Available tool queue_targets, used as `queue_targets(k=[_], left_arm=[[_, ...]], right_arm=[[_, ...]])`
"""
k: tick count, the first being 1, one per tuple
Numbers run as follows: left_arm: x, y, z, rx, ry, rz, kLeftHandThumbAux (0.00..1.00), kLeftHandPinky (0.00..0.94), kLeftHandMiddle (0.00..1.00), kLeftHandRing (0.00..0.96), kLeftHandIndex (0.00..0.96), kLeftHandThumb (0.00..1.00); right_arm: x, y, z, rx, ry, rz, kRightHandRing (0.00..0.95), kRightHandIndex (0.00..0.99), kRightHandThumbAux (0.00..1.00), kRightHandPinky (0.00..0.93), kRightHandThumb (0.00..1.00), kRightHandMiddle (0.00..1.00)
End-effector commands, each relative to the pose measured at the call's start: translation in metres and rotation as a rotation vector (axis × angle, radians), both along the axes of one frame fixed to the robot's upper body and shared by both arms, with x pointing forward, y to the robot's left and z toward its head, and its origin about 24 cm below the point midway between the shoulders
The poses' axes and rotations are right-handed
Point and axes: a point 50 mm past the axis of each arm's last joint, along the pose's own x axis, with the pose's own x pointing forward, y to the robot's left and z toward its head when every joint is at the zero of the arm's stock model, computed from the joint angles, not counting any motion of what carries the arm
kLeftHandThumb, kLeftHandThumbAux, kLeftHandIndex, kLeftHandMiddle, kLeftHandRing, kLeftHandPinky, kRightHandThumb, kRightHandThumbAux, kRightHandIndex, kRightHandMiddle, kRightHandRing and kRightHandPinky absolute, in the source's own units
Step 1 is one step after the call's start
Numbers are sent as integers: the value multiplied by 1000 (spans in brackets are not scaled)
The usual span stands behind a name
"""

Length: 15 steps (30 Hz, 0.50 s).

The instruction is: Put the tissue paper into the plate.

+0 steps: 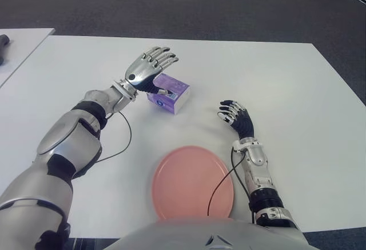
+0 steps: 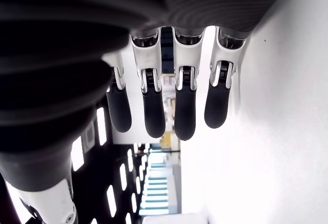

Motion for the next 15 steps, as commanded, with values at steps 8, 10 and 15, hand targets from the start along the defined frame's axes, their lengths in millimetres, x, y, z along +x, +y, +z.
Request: queue_targets(k=[8, 10, 15], left_arm=[[1, 5, -22, 253, 154, 59, 379, 1, 35, 13, 36, 250], [1, 4, -23, 268, 160, 60, 368, 0, 19, 6, 21, 236], [1, 2, -26, 294, 171, 56, 316, 0, 2, 0, 2, 239]], right_arm=[[-20, 0, -30, 13, 164, -6, 316, 295, 754, 332, 457, 322], [-20, 0, -30, 5, 167, -9, 316, 295, 755, 330, 454, 322], [-20, 0, -30, -7, 176, -18, 317, 299, 759, 326, 467, 322]])
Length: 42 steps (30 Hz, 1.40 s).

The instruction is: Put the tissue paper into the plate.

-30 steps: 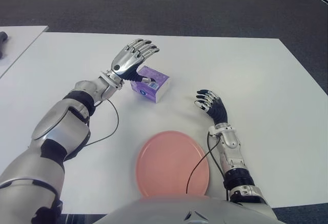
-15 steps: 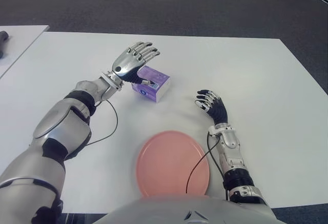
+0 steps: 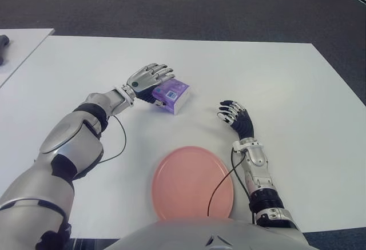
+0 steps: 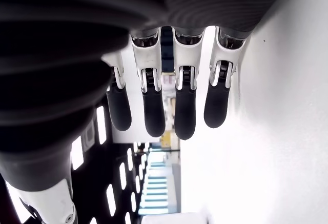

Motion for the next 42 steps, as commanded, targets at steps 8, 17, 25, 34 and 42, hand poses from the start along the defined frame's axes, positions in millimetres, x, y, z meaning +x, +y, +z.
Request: queue_targets(k=[8, 17, 25, 34, 42], left_arm=[[-2, -7, -10, 101, 33, -29, 262, 0, 0, 0, 0, 282], [-3, -13, -17, 141, 44, -24, 235, 0, 0, 0, 0, 293], [-3, -18, -20, 78, 56, 5, 227, 0, 0, 0, 0, 316], [-3, -24, -22, 20, 69, 39, 205, 0, 0, 0, 0, 344], [-2, -29, -21, -24, 69, 51, 185, 0, 0, 0, 0, 350]], right_arm=[[-20, 0, -30, -2, 177, -21, 318, 300, 766, 323, 472, 325], [-21, -1, -29, 1, 181, -20, 324, 376, 741, 325, 619, 334], [-23, -2, -29, 6, 179, -16, 330, 408, 727, 331, 691, 341], [-24, -4, -29, -5, 170, -8, 326, 408, 727, 331, 691, 337], [-26, -5, -29, 2, 163, 4, 323, 407, 727, 330, 691, 331]])
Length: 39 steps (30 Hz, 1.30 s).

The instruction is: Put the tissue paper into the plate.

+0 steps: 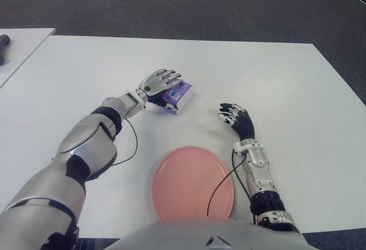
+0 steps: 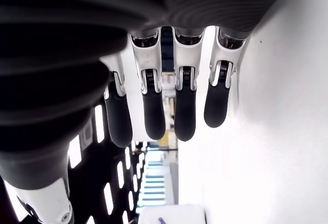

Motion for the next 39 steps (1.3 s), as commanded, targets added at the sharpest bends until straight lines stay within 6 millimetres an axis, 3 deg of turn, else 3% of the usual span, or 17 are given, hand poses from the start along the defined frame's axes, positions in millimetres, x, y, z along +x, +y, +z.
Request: queue_targets(k=[1, 12, 20, 29, 39], left_arm=[[-2, 0, -6, -23, 33, 30, 183, 0, 0, 0, 0, 350], [-2, -4, -3, -77, 38, 30, 162, 0, 0, 0, 0, 349], [-5, -2, -11, -71, 70, 52, 188, 0, 0, 0, 0, 360], [-20, 3, -38, -27, 149, 108, 219, 0, 0, 0, 0, 389], [-19, 9, -39, 56, 146, 101, 200, 0, 0, 0, 0, 387]], right_arm=[[-22, -4, -30, 9, 153, 1, 322, 407, 727, 329, 691, 331], [-21, -5, -33, 0, 143, 27, 315, 404, 732, 322, 682, 331], [-21, -4, -33, -8, 143, 32, 321, 405, 731, 329, 681, 335], [-22, -4, -34, -9, 136, 46, 318, 405, 731, 320, 681, 334], [-24, -3, -30, -18, 135, 34, 310, 405, 730, 310, 682, 328]])
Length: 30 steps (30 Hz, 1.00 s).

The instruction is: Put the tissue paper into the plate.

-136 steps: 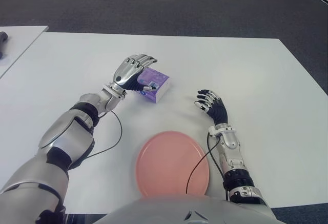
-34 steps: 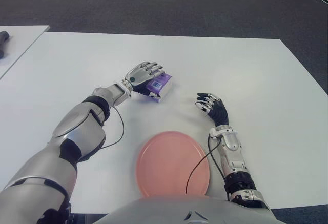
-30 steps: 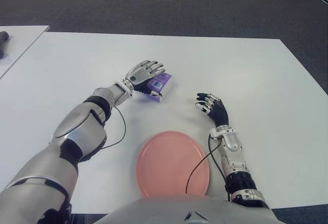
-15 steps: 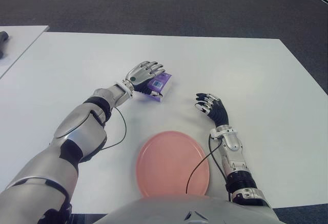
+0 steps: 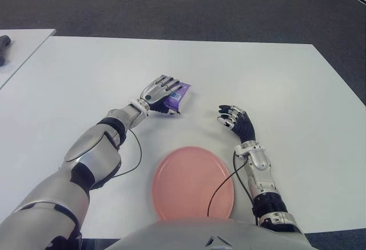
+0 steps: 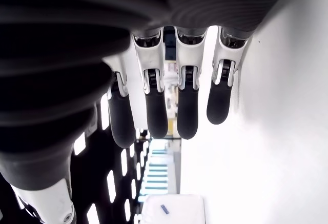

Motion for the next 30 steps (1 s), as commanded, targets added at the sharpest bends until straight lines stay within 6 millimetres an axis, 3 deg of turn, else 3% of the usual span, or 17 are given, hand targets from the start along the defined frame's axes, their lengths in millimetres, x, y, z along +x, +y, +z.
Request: queue_targets(k=[1, 30], left_arm=[[-6, 12, -11, 91, 63, 13, 198, 0, 0, 0, 0, 386], [-12, 15, -22, 86, 146, 43, 193, 0, 0, 0, 0, 316]], right_arm=[[-21, -1, -29, 2, 160, -16, 310, 405, 730, 309, 682, 329], [-24, -4, -30, -6, 152, 6, 305, 404, 732, 305, 677, 329]])
